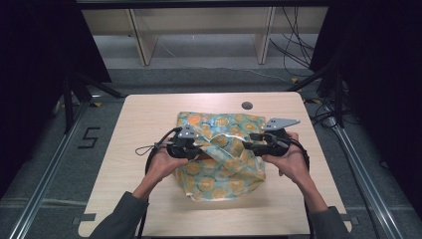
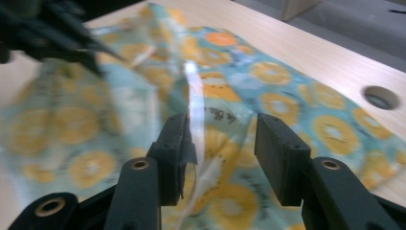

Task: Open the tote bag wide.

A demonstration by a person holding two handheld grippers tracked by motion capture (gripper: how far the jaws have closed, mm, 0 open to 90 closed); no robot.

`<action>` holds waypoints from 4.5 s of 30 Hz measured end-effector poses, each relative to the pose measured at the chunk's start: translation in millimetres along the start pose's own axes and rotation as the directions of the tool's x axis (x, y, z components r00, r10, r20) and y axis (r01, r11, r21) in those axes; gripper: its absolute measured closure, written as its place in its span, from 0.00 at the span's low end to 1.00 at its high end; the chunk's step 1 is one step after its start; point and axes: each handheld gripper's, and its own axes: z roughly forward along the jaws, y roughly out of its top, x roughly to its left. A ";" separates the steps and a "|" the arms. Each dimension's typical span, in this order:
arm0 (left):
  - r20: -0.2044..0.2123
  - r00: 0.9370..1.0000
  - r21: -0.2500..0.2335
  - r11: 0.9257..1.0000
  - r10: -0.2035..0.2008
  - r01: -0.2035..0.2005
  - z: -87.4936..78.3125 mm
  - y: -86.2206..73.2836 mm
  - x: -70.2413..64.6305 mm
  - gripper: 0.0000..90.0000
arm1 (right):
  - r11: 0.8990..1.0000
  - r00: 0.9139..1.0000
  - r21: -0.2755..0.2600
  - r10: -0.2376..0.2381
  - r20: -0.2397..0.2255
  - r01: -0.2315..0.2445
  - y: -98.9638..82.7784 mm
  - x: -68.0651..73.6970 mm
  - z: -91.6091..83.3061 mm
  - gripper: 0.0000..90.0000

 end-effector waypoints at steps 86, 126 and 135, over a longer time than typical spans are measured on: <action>-0.209 0.978 0.258 0.963 -0.021 0.075 37.9 1.5 36.3 0.56 | 0.982 0.966 0.187 -0.064 0.249 0.017 -17.0 -60.3 77.5 0.97; -0.092 0.931 0.065 0.931 -0.353 0.359 32.7 18.2 111.9 0.99 | 0.963 0.936 0.157 -0.160 -0.313 0.218 -24.3 91.5 68.3 1.00; -0.094 0.923 0.069 0.922 -0.374 0.380 37.4 11.7 115.7 0.99 | 0.940 0.918 0.231 -0.156 -0.366 0.252 -44.9 112.8 94.2 1.00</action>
